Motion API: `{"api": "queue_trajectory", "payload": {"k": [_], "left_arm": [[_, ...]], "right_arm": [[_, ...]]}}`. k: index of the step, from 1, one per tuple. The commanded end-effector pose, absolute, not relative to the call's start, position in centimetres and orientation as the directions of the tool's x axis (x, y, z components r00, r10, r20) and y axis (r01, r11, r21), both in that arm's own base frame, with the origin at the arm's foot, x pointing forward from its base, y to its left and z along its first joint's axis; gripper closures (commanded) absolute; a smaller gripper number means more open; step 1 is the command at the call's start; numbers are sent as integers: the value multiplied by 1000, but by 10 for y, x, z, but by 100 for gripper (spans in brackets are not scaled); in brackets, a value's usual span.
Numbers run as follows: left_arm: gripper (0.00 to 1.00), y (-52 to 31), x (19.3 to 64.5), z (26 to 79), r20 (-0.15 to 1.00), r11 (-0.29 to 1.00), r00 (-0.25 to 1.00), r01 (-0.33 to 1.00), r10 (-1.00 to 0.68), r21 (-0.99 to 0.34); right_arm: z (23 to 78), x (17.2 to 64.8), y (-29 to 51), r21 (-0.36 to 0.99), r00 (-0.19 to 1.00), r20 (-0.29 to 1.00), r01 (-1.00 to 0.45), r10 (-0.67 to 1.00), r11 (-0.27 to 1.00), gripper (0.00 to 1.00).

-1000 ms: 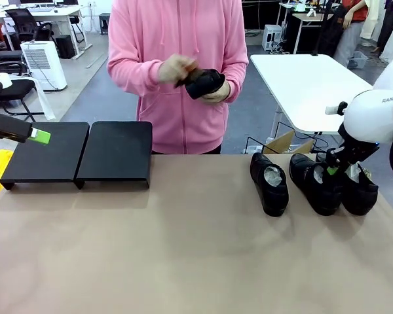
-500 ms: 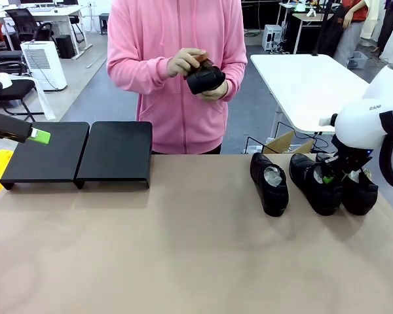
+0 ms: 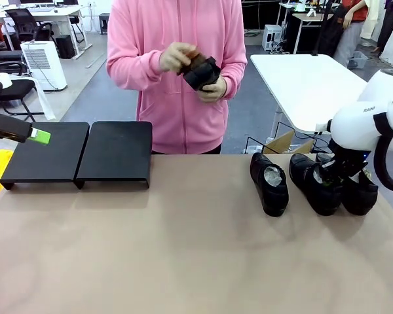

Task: Organize the shoes by placing them on the stand.
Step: Pick up one Shoe and place it in the middle of the table.

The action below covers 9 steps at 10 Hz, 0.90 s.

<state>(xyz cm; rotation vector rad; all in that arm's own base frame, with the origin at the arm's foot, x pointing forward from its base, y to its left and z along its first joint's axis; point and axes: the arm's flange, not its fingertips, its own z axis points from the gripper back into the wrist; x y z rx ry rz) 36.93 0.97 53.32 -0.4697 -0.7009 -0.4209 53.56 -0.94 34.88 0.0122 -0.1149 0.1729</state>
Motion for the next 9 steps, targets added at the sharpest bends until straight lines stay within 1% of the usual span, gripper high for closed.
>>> {"api": "queue_trajectory", "payload": {"k": [1, 4, 5, 6, 7, 8, 9], "left_arm": [[0, 10, 370, 534, 698, 806, 685, 524, -209, -273], [0, 10, 370, 534, 698, 806, 685, 524, -209, -273], [0, 10, 370, 534, 698, 806, 685, 524, -209, -273], [0, 10, 370, 534, 698, 806, 685, 524, -209, -273], [0, 10, 370, 534, 698, 806, 685, 524, -209, -273], [0, 10, 370, 534, 698, 806, 685, 524, -209, -273], [0, 10, 370, 534, 698, 806, 685, 524, -209, -273]], "right_arm": [[352, 542, -10, 29, 981, 107, -168, 164, 985, 100], [348, 542, -11, 33, 983, 85, -163, 160, 986, 100], [349, 540, -11, 45, 984, 95, -158, 153, 987, 100], [364, 536, -10, 26, 984, 132, -127, 122, 992, 100], [393, 527, -11, 18, 975, 205, -91, 85, 996, 100], [433, 513, -12, 8, 952, 301, -62, 57, 998, 100], [466, 496, -12, 15, 933, 357, -42, 34, 999, 100]]}}
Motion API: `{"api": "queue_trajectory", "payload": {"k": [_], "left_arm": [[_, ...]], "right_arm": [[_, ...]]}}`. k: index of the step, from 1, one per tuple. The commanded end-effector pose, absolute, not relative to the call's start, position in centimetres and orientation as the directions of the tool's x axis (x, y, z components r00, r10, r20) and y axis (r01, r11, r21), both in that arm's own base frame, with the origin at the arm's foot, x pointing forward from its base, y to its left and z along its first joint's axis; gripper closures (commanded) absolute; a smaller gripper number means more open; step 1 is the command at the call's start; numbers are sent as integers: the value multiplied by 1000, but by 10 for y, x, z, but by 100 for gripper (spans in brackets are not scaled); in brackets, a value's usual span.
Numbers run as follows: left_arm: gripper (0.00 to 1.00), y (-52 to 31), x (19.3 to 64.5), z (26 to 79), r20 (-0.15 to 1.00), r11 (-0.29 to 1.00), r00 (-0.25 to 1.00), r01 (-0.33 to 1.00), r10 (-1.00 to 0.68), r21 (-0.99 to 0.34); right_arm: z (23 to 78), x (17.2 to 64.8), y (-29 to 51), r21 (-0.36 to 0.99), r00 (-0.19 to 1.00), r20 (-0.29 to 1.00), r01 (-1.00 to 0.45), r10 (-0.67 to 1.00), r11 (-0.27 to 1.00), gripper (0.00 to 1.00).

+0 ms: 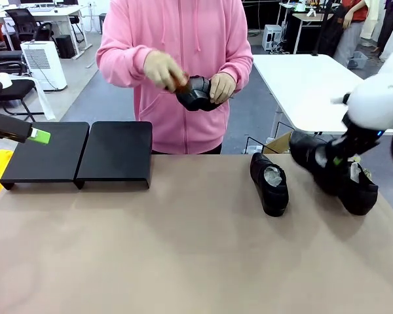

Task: Organize the shoes by placing them on the stand.
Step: Pick up one Shoe and place it in the middle of the table.

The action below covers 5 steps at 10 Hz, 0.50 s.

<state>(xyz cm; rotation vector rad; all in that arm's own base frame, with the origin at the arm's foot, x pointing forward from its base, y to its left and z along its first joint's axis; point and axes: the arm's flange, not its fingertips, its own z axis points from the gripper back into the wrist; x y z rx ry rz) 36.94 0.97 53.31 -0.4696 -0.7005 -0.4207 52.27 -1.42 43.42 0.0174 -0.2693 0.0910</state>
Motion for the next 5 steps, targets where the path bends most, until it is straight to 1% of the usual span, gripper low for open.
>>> {"api": "queue_trajectory", "payload": {"k": [1, 2, 3, 4, 5], "left_arm": [[0, 10, 370, 534, 698, 806, 685, 524, -209, -273], [0, 10, 370, 534, 698, 806, 685, 524, -209, -273], [0, 10, 370, 534, 698, 806, 685, 524, -209, -273], [0, 10, 370, 534, 698, 806, 685, 524, -209, -273], [0, 10, 370, 534, 698, 806, 685, 524, -209, -273]], "right_arm": [[491, 478, -8, 51, 915, 403, -53, 28, 997, 100], [506, 458, 0, 92, 906, 422, -80, 34, 993, 100], [515, 434, 15, 128, 910, 403, -162, 98, 978, 100], [521, 411, 25, 135, 900, 383, -279, 210, 951, 100], [522, 459, 1, 74, 910, 410, -92, 53, 993, 100]]}}
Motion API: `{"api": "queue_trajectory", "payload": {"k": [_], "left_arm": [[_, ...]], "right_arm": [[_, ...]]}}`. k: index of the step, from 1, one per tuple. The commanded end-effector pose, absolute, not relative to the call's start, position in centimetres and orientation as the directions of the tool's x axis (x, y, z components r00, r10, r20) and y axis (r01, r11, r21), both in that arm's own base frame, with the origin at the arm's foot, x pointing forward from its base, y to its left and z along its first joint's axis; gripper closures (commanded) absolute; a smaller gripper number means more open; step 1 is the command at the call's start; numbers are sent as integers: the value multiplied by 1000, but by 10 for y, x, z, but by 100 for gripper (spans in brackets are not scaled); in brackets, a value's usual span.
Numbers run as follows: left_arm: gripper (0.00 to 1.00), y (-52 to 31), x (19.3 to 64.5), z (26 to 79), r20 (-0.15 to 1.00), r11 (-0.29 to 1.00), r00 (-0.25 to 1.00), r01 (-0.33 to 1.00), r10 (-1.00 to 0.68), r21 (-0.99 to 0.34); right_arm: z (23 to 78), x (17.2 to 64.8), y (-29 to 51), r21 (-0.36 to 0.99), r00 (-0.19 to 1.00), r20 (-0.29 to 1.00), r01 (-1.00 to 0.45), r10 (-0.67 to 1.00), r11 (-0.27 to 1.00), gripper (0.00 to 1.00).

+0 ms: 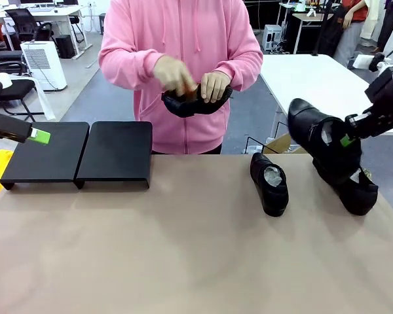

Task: Organize the shoes by placing them on the stand.
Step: Pick up one Shoe and place it in the middle of the table.

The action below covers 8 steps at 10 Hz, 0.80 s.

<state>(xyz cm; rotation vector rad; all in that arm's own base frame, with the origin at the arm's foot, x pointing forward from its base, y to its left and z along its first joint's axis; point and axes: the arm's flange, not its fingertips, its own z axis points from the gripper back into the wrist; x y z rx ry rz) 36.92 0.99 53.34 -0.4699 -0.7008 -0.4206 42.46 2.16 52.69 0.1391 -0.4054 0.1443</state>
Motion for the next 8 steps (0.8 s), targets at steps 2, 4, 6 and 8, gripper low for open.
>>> {"api": "queue_trajectory", "payload": {"k": [2, 4, 6, 8], "left_arm": [[0, 10, 370, 534, 698, 806, 685, 524, -209, -273], [0, 10, 370, 534, 698, 806, 685, 524, -209, -273], [0, 10, 370, 534, 698, 806, 685, 524, -209, -273], [0, 10, 370, 534, 698, 806, 685, 524, -209, -273]], "right_arm": [[522, 459, 1, 74, 910, 410, -92, 53, 993, 100], [515, 442, 5, 92, 916, 392, -129, 83, 987, 100], [523, 426, 51, 137, 938, 347, -74, 22, 988, 100], [542, 391, 91, 198, 938, 346, -78, 5, 977, 100]]}}
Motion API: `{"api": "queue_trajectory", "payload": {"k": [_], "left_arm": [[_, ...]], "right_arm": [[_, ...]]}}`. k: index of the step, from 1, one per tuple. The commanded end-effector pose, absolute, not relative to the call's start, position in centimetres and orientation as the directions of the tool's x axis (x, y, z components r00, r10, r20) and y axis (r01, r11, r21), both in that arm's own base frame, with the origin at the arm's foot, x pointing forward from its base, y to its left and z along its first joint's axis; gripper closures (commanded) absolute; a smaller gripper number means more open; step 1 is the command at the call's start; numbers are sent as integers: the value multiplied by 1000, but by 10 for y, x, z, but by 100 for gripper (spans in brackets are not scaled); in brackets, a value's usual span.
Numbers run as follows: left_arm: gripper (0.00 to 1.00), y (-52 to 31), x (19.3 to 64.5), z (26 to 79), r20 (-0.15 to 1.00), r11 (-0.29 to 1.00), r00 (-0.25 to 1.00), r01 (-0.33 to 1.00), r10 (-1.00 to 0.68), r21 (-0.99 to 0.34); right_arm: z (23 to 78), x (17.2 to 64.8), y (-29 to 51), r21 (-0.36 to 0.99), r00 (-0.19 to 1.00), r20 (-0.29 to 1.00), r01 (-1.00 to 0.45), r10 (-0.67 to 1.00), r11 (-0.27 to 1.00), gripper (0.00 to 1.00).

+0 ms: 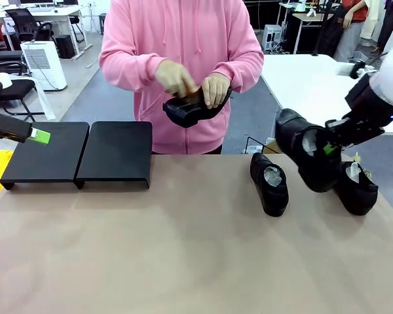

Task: Organize the shoes by placing them on the stand.
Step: Pick up one Shoe and place it in the middle of the table.

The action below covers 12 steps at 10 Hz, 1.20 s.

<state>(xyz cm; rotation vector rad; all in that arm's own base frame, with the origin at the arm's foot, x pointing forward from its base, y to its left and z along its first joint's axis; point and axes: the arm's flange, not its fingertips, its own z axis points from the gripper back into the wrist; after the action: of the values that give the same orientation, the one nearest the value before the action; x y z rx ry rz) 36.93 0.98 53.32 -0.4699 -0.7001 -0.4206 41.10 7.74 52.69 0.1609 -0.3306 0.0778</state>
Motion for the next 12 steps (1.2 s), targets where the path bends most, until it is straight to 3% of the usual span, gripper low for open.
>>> {"api": "queue_trajectory", "payload": {"k": [1, 3, 6, 8, 12], "left_arm": [[0, 10, 370, 534, 698, 806, 685, 524, -209, -273], [0, 10, 370, 534, 698, 806, 685, 524, -209, -273], [0, 10, 370, 534, 698, 806, 685, 524, -209, -273], [0, 10, 370, 534, 698, 806, 685, 524, -209, -273], [0, 10, 370, 534, 698, 806, 685, 524, -209, -273]], "right_arm": [[551, 373, 110, 236, 935, 355, -110, 19, 966, 100], [534, 347, 170, 289, 958, 275, -161, 79, 944, 100], [459, 333, 255, 301, 982, 171, -129, 80, 945, 100], [413, 327, 289, 379, 978, 206, -99, 20, 920, 100], [360, 323, 314, 332, 980, 197, -38, -30, 942, 100]]}}
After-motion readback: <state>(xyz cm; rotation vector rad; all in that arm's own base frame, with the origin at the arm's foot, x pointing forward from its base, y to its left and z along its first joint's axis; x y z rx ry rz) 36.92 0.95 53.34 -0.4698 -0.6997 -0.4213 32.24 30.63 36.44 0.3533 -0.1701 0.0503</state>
